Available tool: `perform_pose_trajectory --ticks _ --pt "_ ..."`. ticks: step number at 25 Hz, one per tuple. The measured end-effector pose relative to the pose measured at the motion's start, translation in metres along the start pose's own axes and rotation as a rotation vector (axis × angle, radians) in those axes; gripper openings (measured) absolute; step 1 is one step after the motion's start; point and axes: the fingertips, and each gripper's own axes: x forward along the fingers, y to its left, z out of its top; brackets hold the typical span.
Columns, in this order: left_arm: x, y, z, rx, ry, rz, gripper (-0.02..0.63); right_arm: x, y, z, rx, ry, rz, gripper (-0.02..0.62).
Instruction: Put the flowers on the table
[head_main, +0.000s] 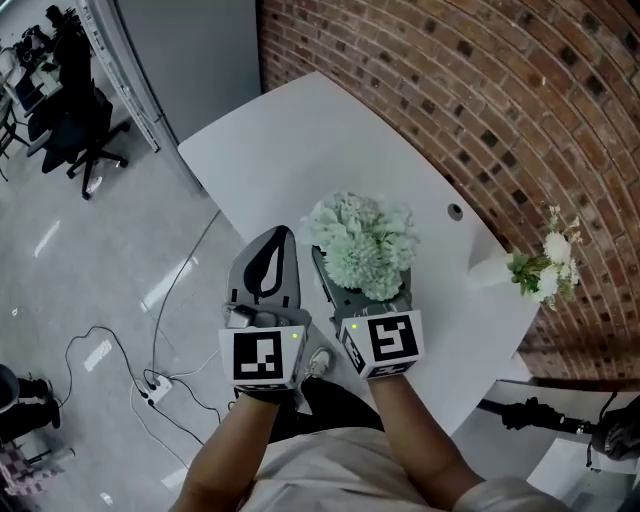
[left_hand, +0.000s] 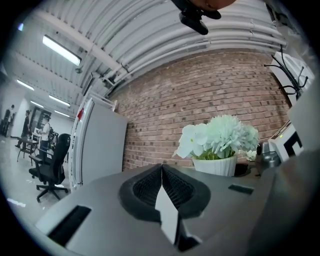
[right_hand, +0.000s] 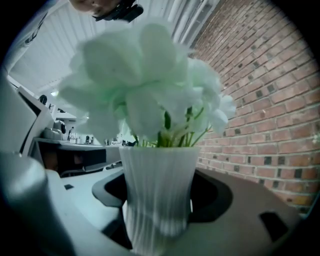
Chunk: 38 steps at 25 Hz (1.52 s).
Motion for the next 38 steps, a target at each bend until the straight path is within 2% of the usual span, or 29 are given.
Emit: perform_pose_trajectory --ticks 11,22,38 --pt "0.025 0.006 -0.029 0.006 0.028 -0.041 0.006 0.026 -0.013 -0.025 -0.011 0.012 -0.018 0.352" --pt "0.040 0.006 -0.061 0.014 0.010 -0.076 0.006 0.037 -0.028 -0.051 -0.033 -0.024 -0.062 0.351" --pt "0.066 0.020 -0.093 0.033 -0.008 -0.066 0.006 0.076 -0.047 -0.086 -0.041 -0.043 -0.067 0.351"
